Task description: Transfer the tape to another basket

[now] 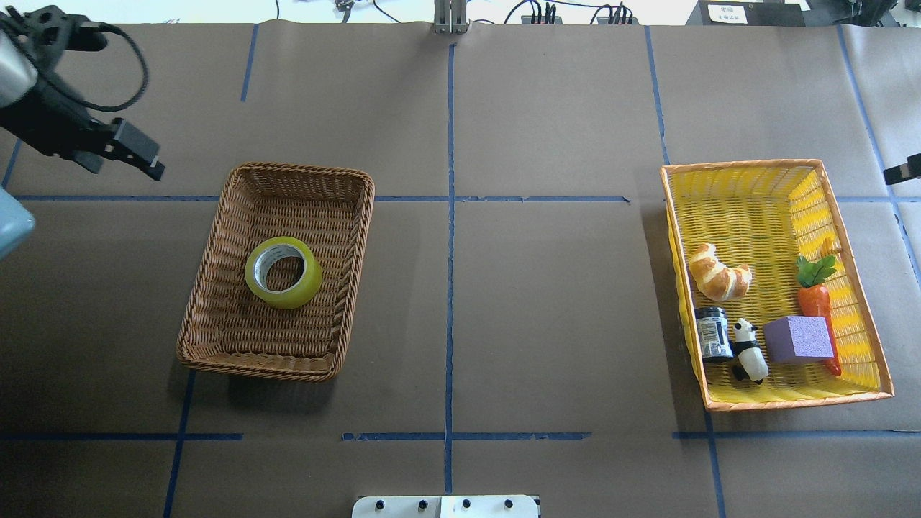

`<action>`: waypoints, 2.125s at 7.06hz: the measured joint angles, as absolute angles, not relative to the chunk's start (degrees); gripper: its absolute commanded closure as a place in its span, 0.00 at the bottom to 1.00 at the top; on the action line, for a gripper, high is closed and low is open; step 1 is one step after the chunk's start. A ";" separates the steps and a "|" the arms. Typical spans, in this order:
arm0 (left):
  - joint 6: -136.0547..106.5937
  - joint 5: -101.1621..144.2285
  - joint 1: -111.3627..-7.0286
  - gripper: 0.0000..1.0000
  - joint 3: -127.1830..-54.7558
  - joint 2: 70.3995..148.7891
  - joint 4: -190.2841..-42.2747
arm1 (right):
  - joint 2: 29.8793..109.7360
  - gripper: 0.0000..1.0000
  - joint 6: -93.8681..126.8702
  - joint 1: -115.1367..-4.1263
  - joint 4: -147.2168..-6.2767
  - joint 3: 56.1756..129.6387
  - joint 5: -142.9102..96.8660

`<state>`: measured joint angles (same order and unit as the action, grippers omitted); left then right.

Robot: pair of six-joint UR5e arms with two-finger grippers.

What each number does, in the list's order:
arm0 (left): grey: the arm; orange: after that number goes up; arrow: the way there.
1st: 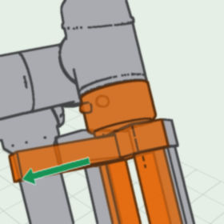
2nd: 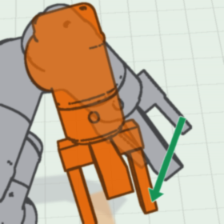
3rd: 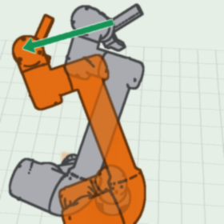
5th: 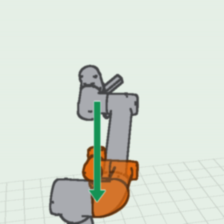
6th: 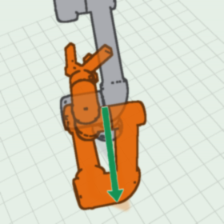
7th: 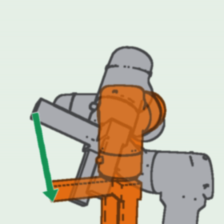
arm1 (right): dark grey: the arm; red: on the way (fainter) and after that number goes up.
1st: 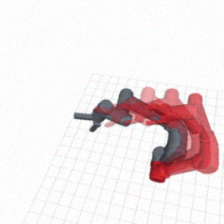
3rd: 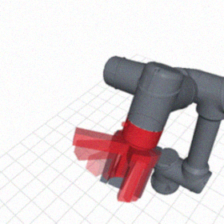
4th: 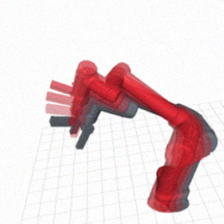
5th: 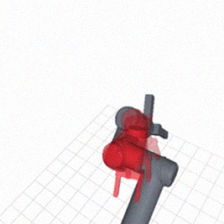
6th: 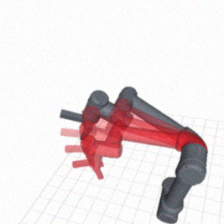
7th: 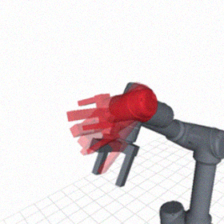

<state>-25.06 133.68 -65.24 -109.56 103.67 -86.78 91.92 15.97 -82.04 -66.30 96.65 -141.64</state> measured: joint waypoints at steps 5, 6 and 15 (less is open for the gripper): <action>17.74 134.06 -88.90 0.00 -99.51 94.36 -79.54 | 91.11 0.00 -13.59 -93.86 -98.73 97.95 -137.99; 19.16 133.99 -90.51 0.00 -99.34 93.30 -77.85 | 90.67 0.00 -13.93 -94.24 -101.48 98.17 -136.29; 16.50 134.32 -91.44 0.00 -102.14 86.23 -77.05 | 95.16 0.00 -18.48 -96.15 -103.14 100.05 -134.81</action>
<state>16.50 134.32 -91.44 -102.14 86.23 -77.05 95.16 -18.48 -96.15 -103.14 100.05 -134.81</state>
